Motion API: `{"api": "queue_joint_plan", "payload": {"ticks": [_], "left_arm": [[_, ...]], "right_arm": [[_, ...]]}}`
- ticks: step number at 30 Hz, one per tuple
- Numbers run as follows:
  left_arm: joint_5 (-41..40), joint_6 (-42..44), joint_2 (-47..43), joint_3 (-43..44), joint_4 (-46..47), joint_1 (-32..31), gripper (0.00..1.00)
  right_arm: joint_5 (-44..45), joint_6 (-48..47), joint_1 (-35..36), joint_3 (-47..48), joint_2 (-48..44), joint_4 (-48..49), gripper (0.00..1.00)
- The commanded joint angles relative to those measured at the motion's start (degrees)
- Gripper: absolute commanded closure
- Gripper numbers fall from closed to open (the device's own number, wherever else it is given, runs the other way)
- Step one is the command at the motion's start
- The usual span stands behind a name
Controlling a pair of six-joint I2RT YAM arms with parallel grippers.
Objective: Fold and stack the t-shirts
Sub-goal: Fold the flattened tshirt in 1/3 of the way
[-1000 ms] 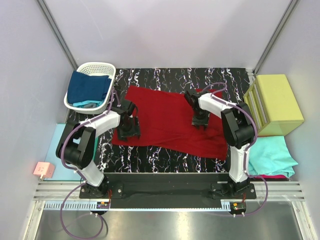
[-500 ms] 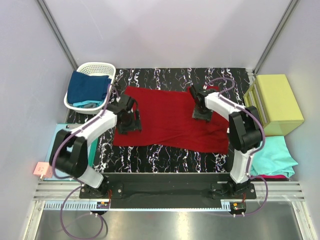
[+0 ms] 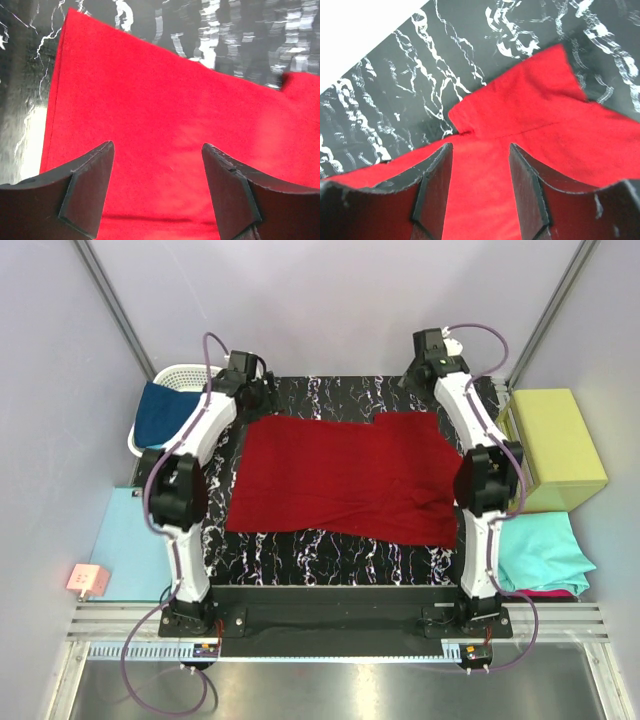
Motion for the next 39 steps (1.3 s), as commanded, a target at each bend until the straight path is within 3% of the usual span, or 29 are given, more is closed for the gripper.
{"api": "queue_joint_plan", "payload": {"ticks": [1,9,25,28,35,39], "left_arm": [[3.2,2.9,7.0,8.5,-2.5,-0.3,0.26],[1.9,5.7,13.3,14.6,-2.6,-0.3,0.25],[1.0,6.1,21.7,22.0,-3.6,2.4,0.24],[0.4,6.6,23.5,23.6,-3.8,3.1,0.24],[0.9,6.8,29.7,31.5,-4.5,5.0,0.26],[0.4,6.6,31.7,34.2,-4.6,5.9,0.32]], "right_arm": [[-1.4,-1.4,0.8,12.0,10.3,-6.0,0.44],[-2.6,-4.9,-0.2,27.6,24.9,-7.7,0.42],[-5.3,-3.6,-2.0,28.1,27.9,-6.7,0.41],[-5.4,-3.7,-2.1,26.0,25.8,-6.4,0.41],[-5.4,-3.4,-1.0,2.5,11.9,5.1,0.42],[-5.0,-3.9,0.0,-4.6,7.2,8.3,0.44]]}}
